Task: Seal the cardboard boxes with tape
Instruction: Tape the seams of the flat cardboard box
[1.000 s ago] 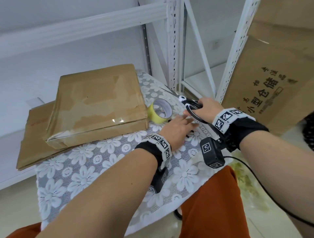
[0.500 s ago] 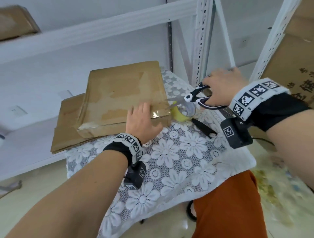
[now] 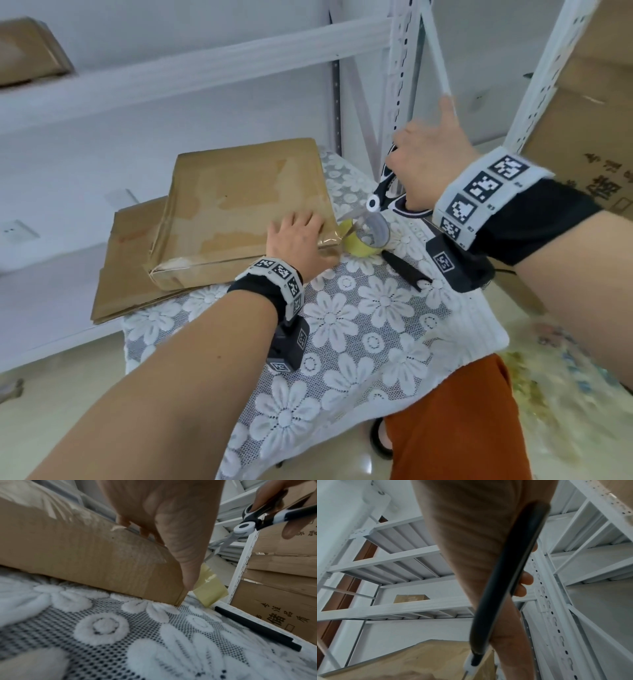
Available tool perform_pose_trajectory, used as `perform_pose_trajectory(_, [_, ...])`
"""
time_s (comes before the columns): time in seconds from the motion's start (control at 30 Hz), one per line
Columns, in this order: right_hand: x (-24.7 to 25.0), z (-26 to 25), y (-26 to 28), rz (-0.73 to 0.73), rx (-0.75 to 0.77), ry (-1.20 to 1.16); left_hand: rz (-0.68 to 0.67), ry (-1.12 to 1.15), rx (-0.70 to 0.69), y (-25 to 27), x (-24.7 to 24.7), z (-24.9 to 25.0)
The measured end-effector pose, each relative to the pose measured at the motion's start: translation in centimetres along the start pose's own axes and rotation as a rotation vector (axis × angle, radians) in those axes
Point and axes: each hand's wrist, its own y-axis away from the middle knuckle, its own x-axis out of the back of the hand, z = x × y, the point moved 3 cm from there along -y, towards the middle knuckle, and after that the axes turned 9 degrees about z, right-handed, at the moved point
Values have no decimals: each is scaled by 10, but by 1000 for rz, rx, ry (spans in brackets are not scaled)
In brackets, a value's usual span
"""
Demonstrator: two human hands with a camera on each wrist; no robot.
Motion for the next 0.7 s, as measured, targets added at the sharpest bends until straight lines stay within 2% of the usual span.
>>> perform_pose_trajectory(0.33, [28, 9, 5, 18, -17, -20, -30, -35, -5, -7, -2, 4])
perform_pose_trajectory(0.7, [34, -16, 1, -49, 84, 71, -79, -11, 31, -7, 3, 8])
